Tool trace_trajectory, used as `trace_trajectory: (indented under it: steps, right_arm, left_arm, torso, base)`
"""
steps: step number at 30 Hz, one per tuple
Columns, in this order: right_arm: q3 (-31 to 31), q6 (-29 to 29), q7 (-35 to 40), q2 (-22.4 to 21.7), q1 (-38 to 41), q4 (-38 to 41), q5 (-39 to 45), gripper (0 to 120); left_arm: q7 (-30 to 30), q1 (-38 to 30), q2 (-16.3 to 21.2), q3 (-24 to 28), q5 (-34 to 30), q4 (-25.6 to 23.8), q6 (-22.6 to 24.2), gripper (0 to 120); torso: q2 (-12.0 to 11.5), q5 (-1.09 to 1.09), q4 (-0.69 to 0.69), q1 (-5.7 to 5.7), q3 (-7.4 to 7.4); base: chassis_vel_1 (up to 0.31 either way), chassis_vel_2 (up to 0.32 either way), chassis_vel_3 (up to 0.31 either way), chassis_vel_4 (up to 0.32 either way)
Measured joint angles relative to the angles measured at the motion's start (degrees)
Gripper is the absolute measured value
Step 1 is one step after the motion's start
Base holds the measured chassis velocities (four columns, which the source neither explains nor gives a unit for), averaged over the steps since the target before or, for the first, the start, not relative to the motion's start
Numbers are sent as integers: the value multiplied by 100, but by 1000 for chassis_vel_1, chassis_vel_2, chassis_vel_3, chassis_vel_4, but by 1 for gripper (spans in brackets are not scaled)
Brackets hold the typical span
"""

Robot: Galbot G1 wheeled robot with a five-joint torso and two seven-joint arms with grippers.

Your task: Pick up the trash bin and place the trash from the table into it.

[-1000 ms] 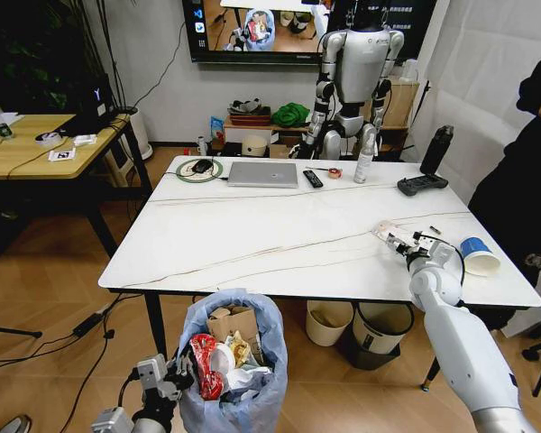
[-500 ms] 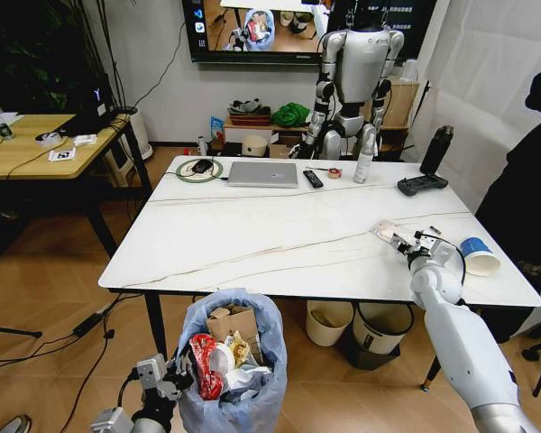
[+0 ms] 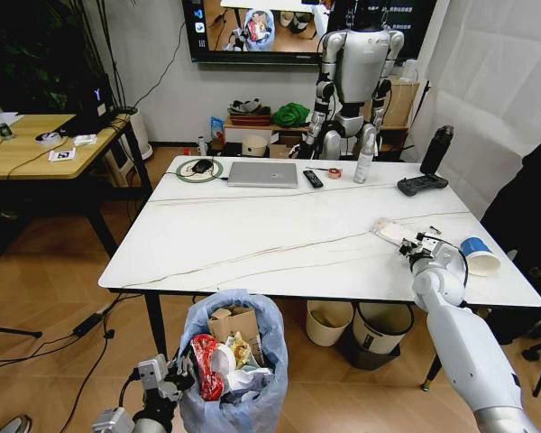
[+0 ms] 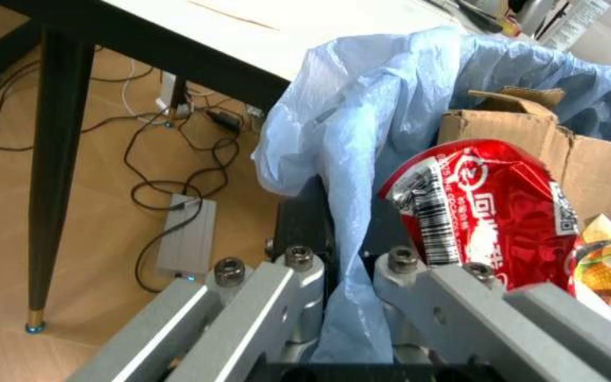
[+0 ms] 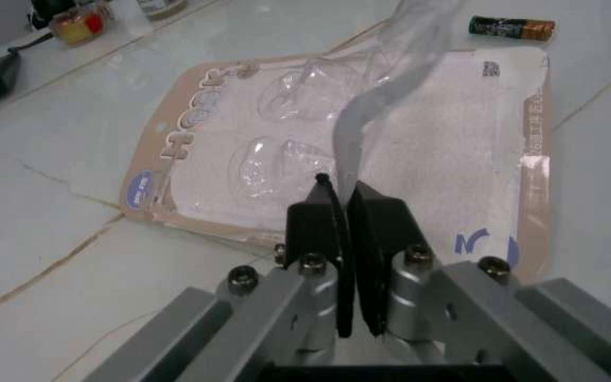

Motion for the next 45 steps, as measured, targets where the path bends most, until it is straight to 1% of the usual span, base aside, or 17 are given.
trace_trajectory:
  steps: [10, 16, 22, 23, 26, 27, 29, 32, 35, 38, 45]
  right_arm:
    - [0, 49, -63, 11, -2, -7, 4, 0]
    - [-4, 69, -93, -88, -82, 239, 167, 0]
    - [-68, 75, -116, -311, -318, 728, 396, 0]
    - [-81, 75, -123, -355, -396, 879, 468, 0]
    - [-166, 49, -120, -552, -622, 1429, 651, 0]
    - [-166, 49, -120, -552, -622, 1429, 651, 0]
    - [-241, 25, -105, -671, -727, 1747, 739, 0]
    - [-448, 3, -47, -873, -855, 2317, 837, 0]
    - [-546, 6, -40, -947, -885, 2487, 855, 0]
    - [-774, 50, -40, -1069, -888, 2716, 947, 0]
    - [-982, 88, -71, -1105, -816, 2731, 950, 0]
  left_arm:
    - [0, -8, 0, 9, 0, 23, 0, 1]
    - [-2, -8, 11, 6, 0, 24, 0, 1]
    - [-7, -14, 14, 23, 1, 25, 1, 1]
    - [-9, -17, 16, 30, 2, 24, 0, 1]
    - [-17, -21, 29, 42, 6, 18, 2, 1]
    - [-17, -21, 29, 42, 6, 18, 2, 1]
    - [-17, -25, 33, 41, 6, 6, 2, 1]
    - [-17, -29, 39, 26, 5, 4, 2, 1]
    - [-17, -29, 40, 15, 3, 4, 2, 1]
    - [-18, -24, 36, 5, 2, -13, 2, 1]
    - [-18, -30, 16, 8, 5, -37, 3, 1]
  torso:
    - [0, 0, 0, 0, 0]
    - [0, -1, 0, 0, 0]
    - [0, -1, 1, 0, 0]
    - [0, 0, -1, 0, 0]
    - [0, 0, 0, 0, 0]
    - [0, 0, 0, 0, 0]
    - [0, -1, 0, 0, 0]
    - [0, -2, 0, 0, -1]
    - [0, 0, 0, 0, 0]
    - [0, -2, 0, 0, 0]
    - [0, 0, 1, 1, 0]
  base:
    - [0, 0, 0, 0]
    - [0, 0, 0, 0]
    - [0, 0, 0, 0]
    - [0, 0, 0, 0]
    - [0, 0, 0, 0]
    - [0, 0, 0, 0]
    - [0, 0, 0, 0]
    - [0, 0, 0, 0]
    - [0, 0, 0, 0]
    - [0, 0, 0, 0]
    - [0, 0, 0, 0]
